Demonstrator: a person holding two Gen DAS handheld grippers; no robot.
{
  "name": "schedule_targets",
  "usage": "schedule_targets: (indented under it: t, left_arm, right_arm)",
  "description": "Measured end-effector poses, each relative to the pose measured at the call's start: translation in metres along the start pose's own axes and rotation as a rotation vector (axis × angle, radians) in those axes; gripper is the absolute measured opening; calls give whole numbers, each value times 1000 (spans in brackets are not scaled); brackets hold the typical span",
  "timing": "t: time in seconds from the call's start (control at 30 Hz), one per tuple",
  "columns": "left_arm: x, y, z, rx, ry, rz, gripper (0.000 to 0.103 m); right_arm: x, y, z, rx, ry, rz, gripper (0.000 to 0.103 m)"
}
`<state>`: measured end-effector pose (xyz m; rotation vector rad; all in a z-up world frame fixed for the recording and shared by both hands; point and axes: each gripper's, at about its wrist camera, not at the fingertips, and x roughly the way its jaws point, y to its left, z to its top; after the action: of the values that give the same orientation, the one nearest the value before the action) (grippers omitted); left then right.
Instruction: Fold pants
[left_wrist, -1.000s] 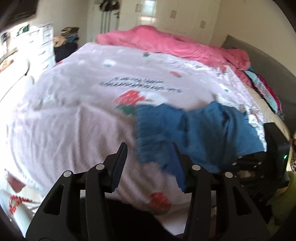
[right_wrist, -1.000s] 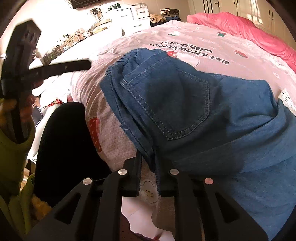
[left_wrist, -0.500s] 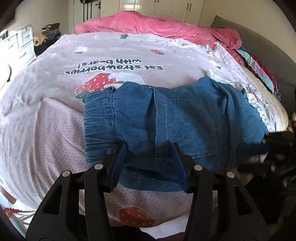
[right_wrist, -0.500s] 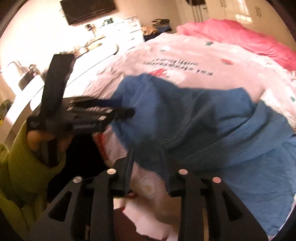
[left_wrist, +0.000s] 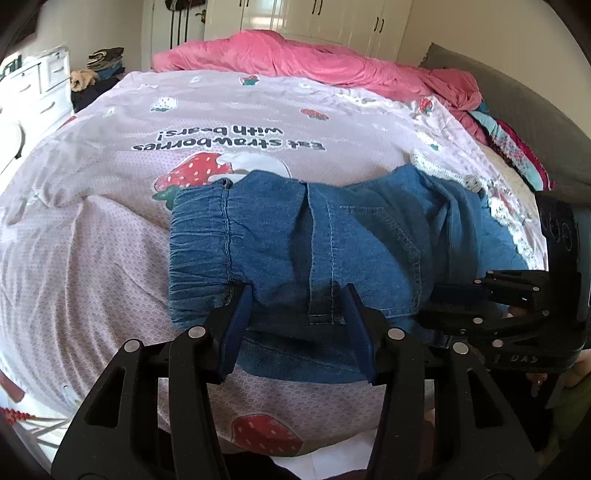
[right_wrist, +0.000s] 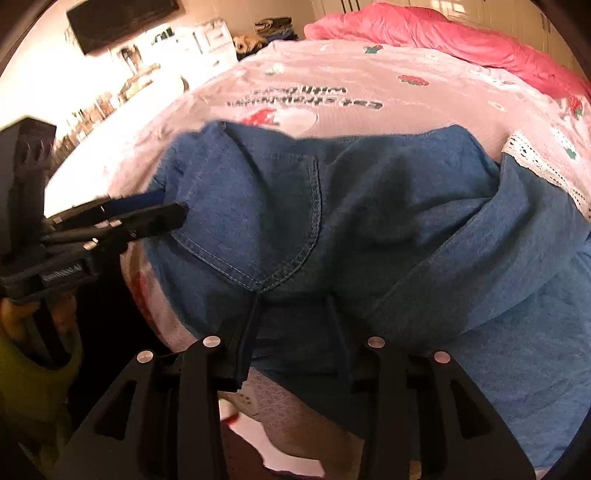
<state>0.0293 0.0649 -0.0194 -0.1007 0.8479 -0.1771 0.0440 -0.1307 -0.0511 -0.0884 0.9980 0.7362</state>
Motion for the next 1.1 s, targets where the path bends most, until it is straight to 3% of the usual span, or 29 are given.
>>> schedule_targets:
  t: [0.3, 0.37, 0.5, 0.53, 0.83, 1.1]
  left_arm:
    - [-30, -12, 8, 3, -71, -16, 53]
    - [-35, -17, 10, 10, -84, -21, 56]
    - [-37, -29, 17, 24, -89, -48, 58]
    - [-37, -32, 18, 29, -88, -52, 58]
    - [-19, -70, 26, 105, -50, -123, 61]
    - [23, -109, 36, 157, 43, -260, 61]
  right_arm:
    - [-52, -22, 10, 45, -136, -55, 52]
    - [-60, -28, 12, 65, -155, -72, 61]
    - [-76, -44, 12, 99, -200, -127, 63]
    - [-81, -49, 10, 112, -209, -135, 68]
    - [-110, -88, 3, 197, -276, -257, 79]
    - [-126, -127, 9, 252, -284, -327, 81]
